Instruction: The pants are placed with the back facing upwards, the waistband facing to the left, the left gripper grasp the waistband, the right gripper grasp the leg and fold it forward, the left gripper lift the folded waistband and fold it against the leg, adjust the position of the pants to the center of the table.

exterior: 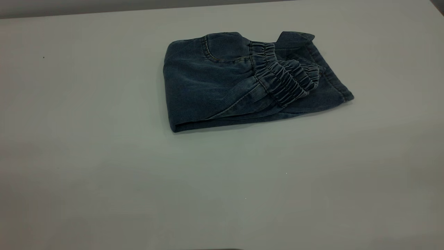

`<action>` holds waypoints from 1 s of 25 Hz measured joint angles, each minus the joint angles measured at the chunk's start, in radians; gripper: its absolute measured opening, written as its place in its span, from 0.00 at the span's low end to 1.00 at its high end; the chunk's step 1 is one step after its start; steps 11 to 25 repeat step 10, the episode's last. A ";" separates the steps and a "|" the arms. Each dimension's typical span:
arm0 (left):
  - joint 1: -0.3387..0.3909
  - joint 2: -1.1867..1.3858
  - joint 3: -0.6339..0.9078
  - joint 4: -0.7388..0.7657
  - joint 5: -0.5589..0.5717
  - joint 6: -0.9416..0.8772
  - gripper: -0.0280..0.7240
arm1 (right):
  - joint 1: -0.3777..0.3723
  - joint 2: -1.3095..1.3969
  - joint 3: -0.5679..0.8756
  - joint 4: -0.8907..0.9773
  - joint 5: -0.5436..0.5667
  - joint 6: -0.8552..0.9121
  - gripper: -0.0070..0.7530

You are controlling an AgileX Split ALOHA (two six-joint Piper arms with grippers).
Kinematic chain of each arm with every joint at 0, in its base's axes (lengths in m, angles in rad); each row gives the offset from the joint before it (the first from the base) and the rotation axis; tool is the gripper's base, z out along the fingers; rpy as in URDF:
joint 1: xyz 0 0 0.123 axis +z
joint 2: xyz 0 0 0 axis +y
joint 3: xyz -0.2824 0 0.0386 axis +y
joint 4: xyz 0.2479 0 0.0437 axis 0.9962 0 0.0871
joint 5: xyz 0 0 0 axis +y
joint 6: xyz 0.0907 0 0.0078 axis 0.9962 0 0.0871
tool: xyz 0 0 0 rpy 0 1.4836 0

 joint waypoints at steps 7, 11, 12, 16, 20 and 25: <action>0.000 0.000 0.000 0.000 0.000 0.000 0.77 | 0.000 0.000 0.000 0.000 -0.001 0.002 0.66; 0.000 0.000 0.000 0.000 0.000 0.000 0.77 | 0.000 0.000 0.000 0.000 -0.001 0.004 0.66; 0.000 0.000 0.000 0.000 0.000 0.000 0.77 | 0.000 0.000 0.000 0.000 -0.001 0.004 0.66; 0.000 0.000 0.000 0.000 0.000 0.000 0.77 | 0.000 0.000 0.000 0.000 -0.001 0.004 0.66; 0.000 0.000 0.000 0.000 0.000 0.000 0.77 | 0.000 0.000 0.000 0.000 -0.001 0.004 0.66; 0.000 0.000 0.000 0.000 0.000 0.000 0.77 | 0.000 0.000 0.000 0.000 -0.001 0.004 0.66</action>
